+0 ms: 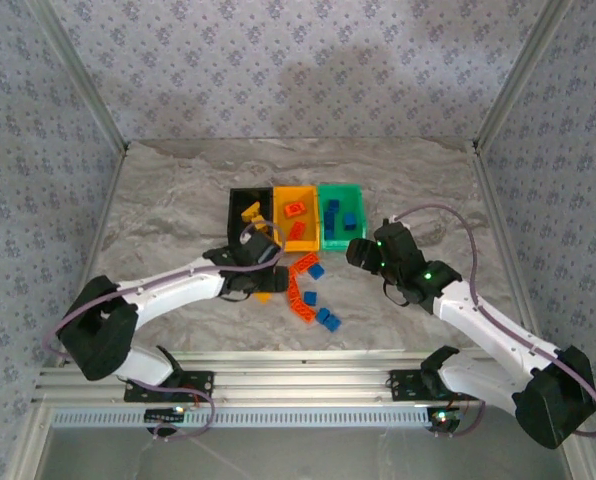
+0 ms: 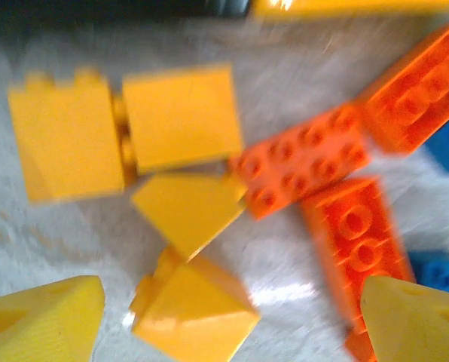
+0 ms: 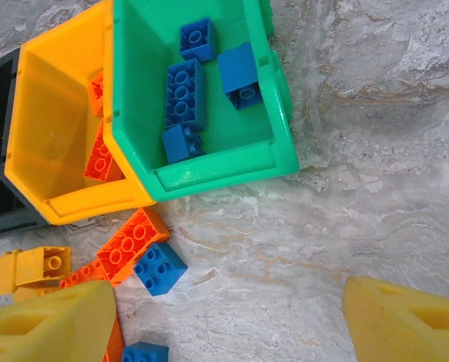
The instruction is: Sort the legos into containers by color
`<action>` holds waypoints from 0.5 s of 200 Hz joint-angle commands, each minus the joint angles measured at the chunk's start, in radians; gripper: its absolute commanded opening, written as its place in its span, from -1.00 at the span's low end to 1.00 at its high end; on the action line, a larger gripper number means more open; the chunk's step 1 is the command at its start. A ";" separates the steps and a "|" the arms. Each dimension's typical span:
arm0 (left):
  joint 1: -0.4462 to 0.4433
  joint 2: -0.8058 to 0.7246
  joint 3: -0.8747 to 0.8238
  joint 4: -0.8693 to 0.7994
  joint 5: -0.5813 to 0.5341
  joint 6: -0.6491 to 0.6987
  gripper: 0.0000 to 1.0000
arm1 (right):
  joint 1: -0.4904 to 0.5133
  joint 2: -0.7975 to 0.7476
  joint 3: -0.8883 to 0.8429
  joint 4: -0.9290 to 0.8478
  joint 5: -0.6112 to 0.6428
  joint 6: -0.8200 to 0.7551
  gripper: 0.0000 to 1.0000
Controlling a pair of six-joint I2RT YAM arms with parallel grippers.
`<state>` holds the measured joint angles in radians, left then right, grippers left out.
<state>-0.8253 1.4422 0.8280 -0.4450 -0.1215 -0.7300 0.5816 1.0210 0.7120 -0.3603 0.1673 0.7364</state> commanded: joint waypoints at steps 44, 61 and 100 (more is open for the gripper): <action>-0.034 -0.001 -0.054 0.060 -0.023 -0.035 0.70 | -0.018 -0.013 -0.033 0.032 -0.020 0.018 0.62; -0.034 0.029 -0.057 0.079 -0.021 -0.026 0.61 | -0.020 -0.012 -0.031 0.031 -0.020 0.020 0.62; -0.035 0.078 -0.069 0.086 -0.039 -0.021 0.31 | -0.024 -0.020 -0.023 0.017 -0.017 0.021 0.62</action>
<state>-0.8577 1.4967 0.7750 -0.3702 -0.1276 -0.7563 0.5655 1.0206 0.6842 -0.3386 0.1547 0.7444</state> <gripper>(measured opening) 0.690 0.809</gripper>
